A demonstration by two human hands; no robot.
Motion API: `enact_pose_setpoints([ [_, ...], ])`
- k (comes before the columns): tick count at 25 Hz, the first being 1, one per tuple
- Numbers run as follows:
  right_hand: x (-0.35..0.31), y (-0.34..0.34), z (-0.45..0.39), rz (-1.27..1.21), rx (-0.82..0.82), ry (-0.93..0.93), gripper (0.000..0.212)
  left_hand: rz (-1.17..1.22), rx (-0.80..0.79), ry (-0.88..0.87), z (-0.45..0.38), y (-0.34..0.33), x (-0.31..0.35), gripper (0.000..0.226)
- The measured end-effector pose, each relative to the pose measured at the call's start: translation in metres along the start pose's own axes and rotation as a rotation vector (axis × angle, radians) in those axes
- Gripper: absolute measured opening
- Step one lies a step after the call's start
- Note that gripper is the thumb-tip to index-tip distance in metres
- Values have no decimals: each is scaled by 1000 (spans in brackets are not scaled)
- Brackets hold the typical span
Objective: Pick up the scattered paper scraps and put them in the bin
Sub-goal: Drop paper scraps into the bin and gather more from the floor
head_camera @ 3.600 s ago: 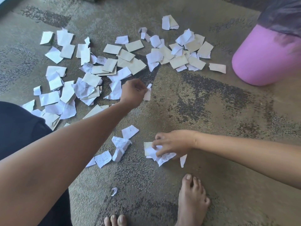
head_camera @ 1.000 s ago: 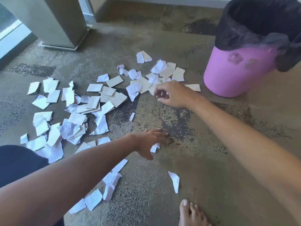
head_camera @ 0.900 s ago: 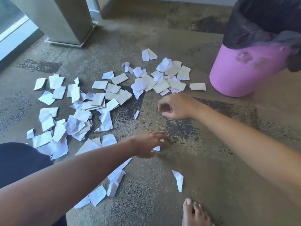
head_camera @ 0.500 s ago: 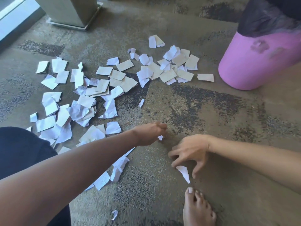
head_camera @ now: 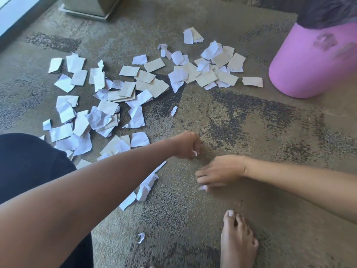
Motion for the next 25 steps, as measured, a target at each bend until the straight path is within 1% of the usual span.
enact_pose_setpoints([
  [2, -8, 3, -35, 2, 26, 27, 6, 101, 20, 99, 2, 8, -4, 7],
  [5, -30, 5, -96, -78, 162, 89, 25, 336, 32, 279, 9, 24, -18, 10],
  [7, -46, -3, -133, -151, 222, 153, 26, 561, 9, 367, 17, 36, -30, 11],
  [8, -53, -9, -148, -174, 223, 181, 23, 672, 0, 399, 21, 42, -36, 14],
  [9, -59, -14, -159, -176, 187, 191, 21, 755, 1, 424, 25, 48, -43, 20],
  [11, -62, -25, -169, -112, 111, 190, 36, 783, 49, 468, 33, 60, -61, 28],
  [12, -62, -29, -171, -77, 98, 196, 39, 755, 94, 499, 37, 65, -71, 30],
  [13, -61, -31, -172, -78, 117, 219, 33, 733, 146, 538, 42, 69, -80, 30],
  [15, -58, -35, -174, -91, 190, 298, 10, 731, 262, 627, 52, 76, -100, 28],
  [16, -57, -37, -177, -62, 204, 329, 6, 731, 326, 667, 58, 79, -108, 28],
  [18, -55, -39, -187, -25, 216, 369, 14, 754, 463, 722, 68, 85, -124, 29],
  [20, -46, -33, -195, -56, 240, 359, 18, 801, 598, 769, 78, 90, -138, 33],
  [22, -22, -13, -201, -47, 301, 266, 22, 802, 734, 854, 88, 93, -155, 37],
  [23, -7, 0, -202, -27, 353, 216, 26, 772, 805, 899, 93, 93, -165, 37],
  [25, 31, 26, -203, 59, 488, 113, 26, 692, 925, 960, 100, 92, -189, 40],
])
Point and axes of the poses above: each hand's wrist, its own z-axis away from the middle knuckle, its own y-axis out of the back of the hand, x = y × z, the point moved 2 cm from there along -z, towards the middle knuckle, and after that the axes turned 9 degrees about y, right-handed, at the moved point
